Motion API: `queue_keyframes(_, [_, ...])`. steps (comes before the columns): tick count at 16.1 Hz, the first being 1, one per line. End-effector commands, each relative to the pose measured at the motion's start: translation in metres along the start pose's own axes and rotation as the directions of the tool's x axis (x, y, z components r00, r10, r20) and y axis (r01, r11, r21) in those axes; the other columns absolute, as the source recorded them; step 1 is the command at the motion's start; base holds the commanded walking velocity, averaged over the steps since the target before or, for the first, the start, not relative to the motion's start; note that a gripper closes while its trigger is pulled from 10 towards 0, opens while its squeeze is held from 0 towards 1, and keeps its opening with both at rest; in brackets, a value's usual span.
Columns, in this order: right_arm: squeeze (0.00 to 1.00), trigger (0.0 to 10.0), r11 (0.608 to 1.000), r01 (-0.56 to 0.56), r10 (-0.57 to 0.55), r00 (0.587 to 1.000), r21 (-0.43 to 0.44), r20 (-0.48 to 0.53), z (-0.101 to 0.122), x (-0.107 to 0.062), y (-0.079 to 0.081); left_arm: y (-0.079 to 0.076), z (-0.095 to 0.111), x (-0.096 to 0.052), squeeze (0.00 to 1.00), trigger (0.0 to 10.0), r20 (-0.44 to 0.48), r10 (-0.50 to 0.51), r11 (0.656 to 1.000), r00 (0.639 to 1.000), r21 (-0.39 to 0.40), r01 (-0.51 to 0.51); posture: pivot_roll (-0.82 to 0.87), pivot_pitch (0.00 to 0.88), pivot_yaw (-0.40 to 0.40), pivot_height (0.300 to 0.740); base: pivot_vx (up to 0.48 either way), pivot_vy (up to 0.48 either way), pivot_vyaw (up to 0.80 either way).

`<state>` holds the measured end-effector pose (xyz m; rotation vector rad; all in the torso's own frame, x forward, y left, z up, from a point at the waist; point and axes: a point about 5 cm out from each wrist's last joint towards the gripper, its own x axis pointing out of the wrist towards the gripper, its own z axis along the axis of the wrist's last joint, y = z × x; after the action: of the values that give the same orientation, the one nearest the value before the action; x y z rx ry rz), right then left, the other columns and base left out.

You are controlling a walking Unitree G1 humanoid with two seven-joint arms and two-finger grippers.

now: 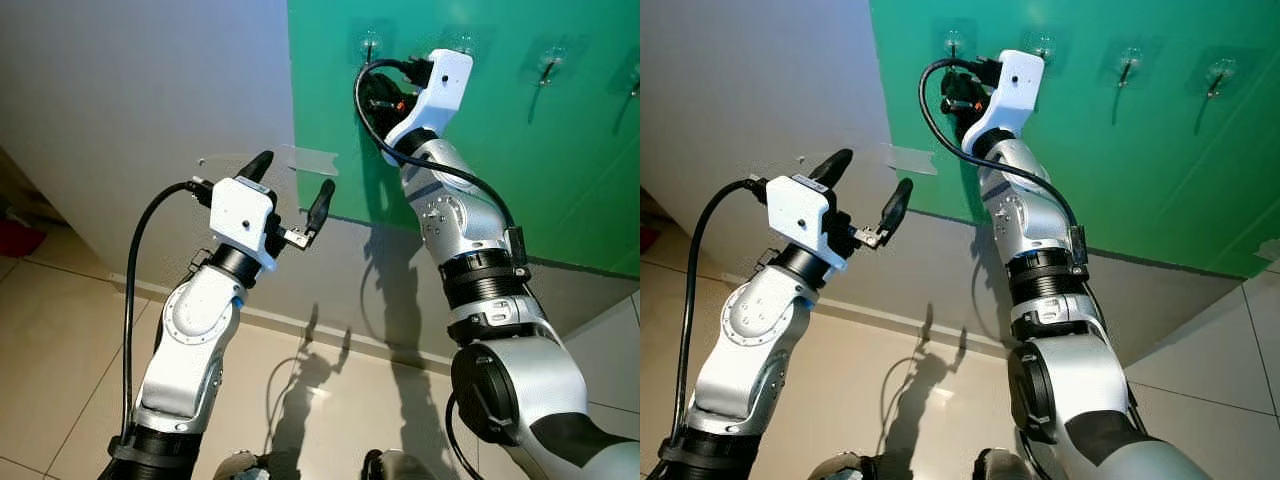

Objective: Hang keys on a hook

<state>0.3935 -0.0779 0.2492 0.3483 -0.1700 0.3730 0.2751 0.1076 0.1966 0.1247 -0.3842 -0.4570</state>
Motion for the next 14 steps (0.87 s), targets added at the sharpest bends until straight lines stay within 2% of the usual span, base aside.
queue_keyframes(1, [0.53,10.0,0.999,0.041,-0.041,0.999,0.020,-0.005,0.000,-0.002,-0.008,0.003,0.005,0.001,0.00,10.0,0.020,-0.001,1.000,1.000,0.006,0.001,-0.05,0.143,0.018,0.740,0.000,0.000,0.00])
queue_keyframes(2, [0.00,10.0,0.999,0.042,-0.042,0.999,0.025,0.002,0.001,-0.004,-0.010,0.003,0.004,0.000,0.00,10.0,0.019,0.002,1.000,1.000,0.003,-0.002,-0.05,0.142,0.017,0.740,0.000,0.000,0.00])
queue_keyframes(8, [0.00,10.0,1.000,-0.023,0.023,0.999,-0.007,0.030,-0.003,-0.026,-0.013,0.008,-0.002,-0.003,0.00,10.0,-0.013,0.028,0.999,1.000,0.017,-0.028,-0.06,0.142,0.023,0.740,0.000,0.000,0.00])
queue_keyframes(10, [0.00,10.0,1.000,-0.026,0.026,0.998,-0.010,0.053,0.000,-0.039,-0.015,0.010,-0.008,-0.004,0.00,10.0,-0.058,0.061,0.998,0.996,0.025,-0.060,-0.06,0.137,0.017,0.740,0.000,0.000,0.00])
queue_keyframes(11, [0.00,10.0,1.000,-0.014,0.016,0.997,-0.028,0.074,0.001,-0.055,-0.019,0.015,-0.019,-0.010,0.00,10.0,-0.134,0.089,0.994,0.987,0.068,-0.080,-0.06,0.133,0.008,0.740,0.000,0.000,0.00])
queue_keyframes(13, [0.00,10.0,0.997,0.017,-0.012,0.997,-0.077,0.075,-0.002,-0.075,-0.024,0.019,-0.027,-0.019,0.00,10.0,-0.171,0.103,0.992,0.980,0.092,-0.088,-0.07,0.127,0.006,0.740,0.000,0.000,0.00])
queue_keyframes(14, [0.00,10.0,0.990,0.098,-0.097,0.995,-0.097,0.014,-0.019,-0.105,-0.034,0.019,-0.036,-0.030,0.00,10.0,-0.211,0.078,0.993,0.974,0.108,-0.056,-0.08,0.124,0.012,0.740,0.000,0.000,0.00])
